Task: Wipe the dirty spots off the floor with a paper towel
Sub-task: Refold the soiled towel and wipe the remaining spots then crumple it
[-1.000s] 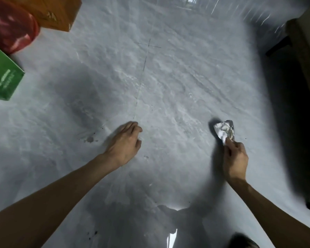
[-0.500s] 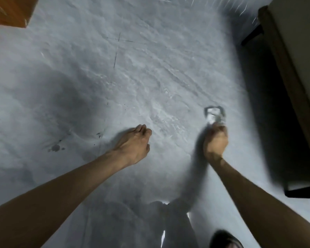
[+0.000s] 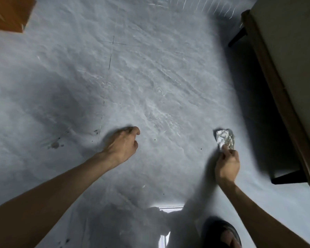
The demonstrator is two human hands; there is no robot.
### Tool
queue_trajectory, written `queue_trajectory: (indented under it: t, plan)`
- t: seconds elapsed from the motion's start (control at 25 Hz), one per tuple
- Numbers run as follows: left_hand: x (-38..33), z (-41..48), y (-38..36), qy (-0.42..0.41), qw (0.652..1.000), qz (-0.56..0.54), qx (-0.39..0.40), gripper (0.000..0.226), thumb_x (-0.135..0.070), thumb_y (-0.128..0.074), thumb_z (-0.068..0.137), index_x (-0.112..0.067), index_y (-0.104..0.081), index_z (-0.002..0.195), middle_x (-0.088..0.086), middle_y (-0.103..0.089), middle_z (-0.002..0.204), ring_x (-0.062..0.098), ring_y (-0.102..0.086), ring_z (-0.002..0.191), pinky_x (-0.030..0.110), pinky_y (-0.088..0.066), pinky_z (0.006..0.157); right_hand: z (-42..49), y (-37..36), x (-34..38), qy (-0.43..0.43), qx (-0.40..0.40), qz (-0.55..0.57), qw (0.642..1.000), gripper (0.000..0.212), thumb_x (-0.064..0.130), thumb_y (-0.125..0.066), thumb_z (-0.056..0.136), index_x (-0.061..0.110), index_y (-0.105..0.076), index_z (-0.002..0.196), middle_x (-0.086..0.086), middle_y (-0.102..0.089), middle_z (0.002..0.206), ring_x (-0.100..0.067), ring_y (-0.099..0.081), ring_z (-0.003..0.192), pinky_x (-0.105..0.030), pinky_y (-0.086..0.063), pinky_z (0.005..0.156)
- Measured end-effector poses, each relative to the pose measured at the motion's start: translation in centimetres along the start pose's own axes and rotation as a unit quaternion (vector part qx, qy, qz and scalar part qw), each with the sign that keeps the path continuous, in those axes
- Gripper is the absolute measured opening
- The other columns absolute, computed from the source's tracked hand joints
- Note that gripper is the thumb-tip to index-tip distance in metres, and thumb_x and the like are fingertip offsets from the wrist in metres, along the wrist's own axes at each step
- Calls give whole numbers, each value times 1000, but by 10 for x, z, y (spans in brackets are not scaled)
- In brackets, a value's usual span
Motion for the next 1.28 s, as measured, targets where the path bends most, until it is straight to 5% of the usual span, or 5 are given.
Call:
queue_trajectory:
  t: [0.28, 0.48, 0.76, 1.04, 1.28]
  plan:
    - [48, -24, 45, 81, 993, -19, -80, 29, -13, -54, 83, -21, -55, 111, 9, -71, 99, 31, -66, 91, 33, -51, 77, -117, -118, 210, -170, 232, 592, 753, 28, 2, -45, 99, -6, -59, 122, -14, -64, 123, -19, -59, 108, -27, -42, 101]
    - [144, -79, 107, 208, 955, -50, -207, 24, -12, -56, 85, -19, -55, 108, 12, -70, 92, 29, -63, 80, 28, -42, 70, -142, -120, 276, 136, 333, 428, 829, 30, 3, -47, 97, 0, -57, 126, 20, -59, 123, 1, -54, 105, -18, -35, 103]
    - [257, -170, 122, 403, 886, -63, -222, 40, -18, -58, 88, -3, -45, 123, 26, -51, 126, 43, -53, 111, 45, -43, 92, -98, -135, 286, -4, 291, 362, 886, 28, 13, -29, 105, 5, -52, 120, 29, -51, 88, 17, -43, 81, 0, -29, 82]
    - [279, -218, 119, 383, 904, -59, -182, 45, -21, -50, 94, 0, -37, 131, 26, -50, 127, 41, -52, 113, 45, -43, 96, -226, -173, 403, 266, 511, 296, 761, 14, 28, -58, 95, 25, -71, 95, 23, -68, 93, -1, -61, 93, -7, -38, 78]
    - [280, -241, 121, 362, 908, -46, -207, 41, -19, -51, 93, -6, -39, 130, 18, -51, 128, 32, -52, 114, 38, -40, 99, -149, -214, 454, 433, 255, 26, 864, 37, -5, -47, 90, 3, -59, 124, -25, -55, 114, -40, -51, 104, -9, -28, 74]
Point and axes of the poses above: each hand's wrist, its own z-axis towards the middle knuckle, its own y-axis out of the back of the hand, x = y × z, the point moved 7 cm from there along z, towards the middle knuckle
